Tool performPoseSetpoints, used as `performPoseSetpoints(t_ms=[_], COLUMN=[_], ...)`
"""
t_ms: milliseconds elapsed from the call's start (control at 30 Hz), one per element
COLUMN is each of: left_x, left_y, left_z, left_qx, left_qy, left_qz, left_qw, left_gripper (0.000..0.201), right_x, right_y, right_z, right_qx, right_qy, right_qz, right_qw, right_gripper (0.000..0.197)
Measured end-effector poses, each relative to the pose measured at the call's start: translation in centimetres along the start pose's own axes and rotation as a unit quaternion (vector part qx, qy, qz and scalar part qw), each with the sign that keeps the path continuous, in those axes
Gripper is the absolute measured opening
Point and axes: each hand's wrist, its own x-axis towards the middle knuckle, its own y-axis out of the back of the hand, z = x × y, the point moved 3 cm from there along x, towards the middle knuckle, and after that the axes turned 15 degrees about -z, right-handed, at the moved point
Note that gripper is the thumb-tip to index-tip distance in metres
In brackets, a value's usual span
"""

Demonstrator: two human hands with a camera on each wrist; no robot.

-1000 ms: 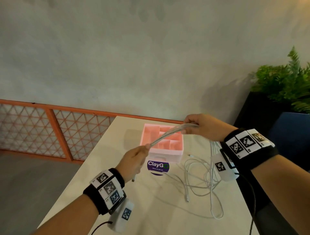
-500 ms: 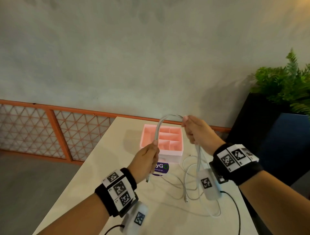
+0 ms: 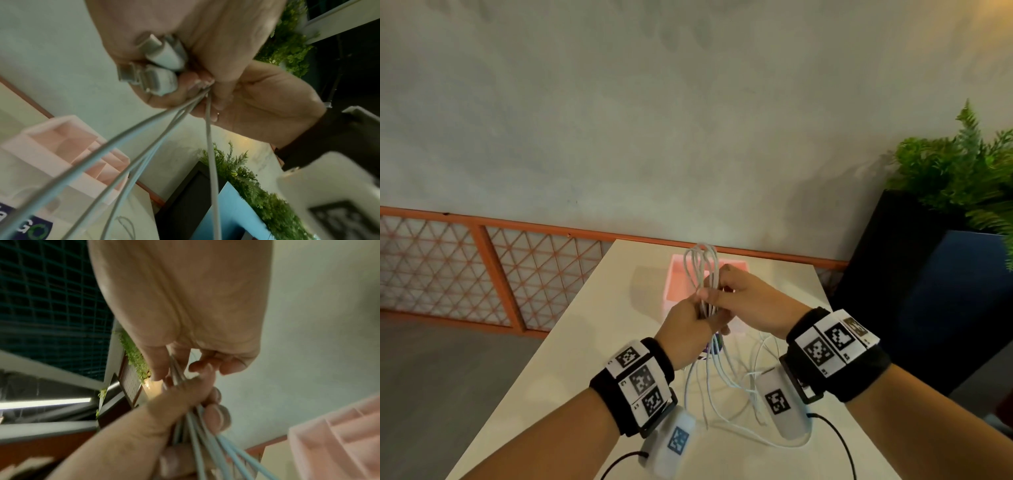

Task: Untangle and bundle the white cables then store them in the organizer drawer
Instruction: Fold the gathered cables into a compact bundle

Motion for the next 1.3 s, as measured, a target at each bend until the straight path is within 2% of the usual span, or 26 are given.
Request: performPoseSetpoints(t_ms=[67, 167, 200, 433, 600, 733, 800, 867, 933, 967, 1033, 1100, 1133, 1167, 1233, 1300], left_x=[-0.4, -0.7, -0.8, -0.8, -0.8, -0.6, -0.7, -0.8, -1.0, -1.0, -0.9, -0.6, -0.5, -0.3, -0.2, -0.2], left_y=[-0.2, -0.5, -0.5, 0.0, 0.4, 0.4, 0.5, 1.0, 1.7, 2.0, 2.1, 2.0, 2.0, 2.1, 2.6, 3.3], left_z=[-0.2, -0.2, 0.1, 1.9, 3.3, 3.7, 4.1, 4.0, 3.6, 3.5, 3.6, 4.0, 4.3, 4.2, 4.2, 4.3], left_qx=[0.005, 0.027, 0.026, -0.009, -0.007, 0.0, -0.013, -0.019, -0.036, -0.048, -0.065, -0.062, -0.052, -0.037, 0.004, 0.018], left_qy=[0.008, 0.016, 0.019, 0.072, 0.088, 0.087, 0.075, 0.074, 0.075, 0.074, 0.055, 0.028, 0.017, 0.006, -0.004, -0.018], left_qz=[-0.005, -0.017, -0.018, -0.061, -0.087, -0.065, -0.064, -0.063, -0.049, -0.039, -0.031, -0.012, 0.002, 0.014, 0.045, 0.075], left_qw=[1.0, 0.999, 0.999, 0.995, 0.992, 0.994, 0.995, 0.995, 0.995, 0.995, 0.996, 0.998, 0.998, 0.999, 0.999, 0.997], left_gripper=[0.011, 0.018, 0.02, 0.044, 0.031, 0.031, 0.035, 0.038, 0.041, 0.042, 0.045, 0.046, 0.046, 0.047, 0.05, 0.051], right_x=[-0.1, 0.2, 0.4, 0.5, 0.3, 0.2, 0.2, 0.0, -0.5, -0.7, -0.5, 0.0, 0.3, 0.5, 0.6, 0.6], right_y=[0.3, 0.8, 0.9, 1.4, 1.6, 0.9, 1.0, 1.1, 0.6, -0.1, -2.3, -4.7, -5.8, -6.7, -7.6, -8.5], right_z=[-0.3, -0.1, 0.0, -1.7, -2.2, -2.9, -2.6, -1.7, -0.3, 0.5, 2.6, 4.5, 5.3, 5.9, 6.7, 8.0], right_qx=[0.081, 0.212, 0.232, 0.075, 0.069, -0.04, -0.057, -0.027, 0.078, 0.146, 0.237, 0.244, 0.236, 0.223, 0.186, 0.145], right_qy=[0.024, 0.056, 0.064, 0.135, 0.185, 0.217, 0.215, 0.205, 0.209, 0.209, 0.178, 0.108, 0.076, 0.052, 0.022, 0.004], right_qz=[0.02, 0.08, 0.102, 0.171, 0.206, 0.214, 0.2, 0.19, 0.186, 0.174, 0.116, 0.015, -0.029, -0.05, -0.043, -0.038], right_qw=[0.996, 0.972, 0.965, 0.973, 0.958, 0.952, 0.954, 0.96, 0.957, 0.951, 0.948, 0.964, 0.968, 0.972, 0.981, 0.989], right_gripper=[0.022, 0.044, 0.045, 0.03, 0.037, 0.044, 0.041, 0.032, 0.03, 0.037, 0.056, 0.063, 0.059, 0.046, 0.017, 0.018])
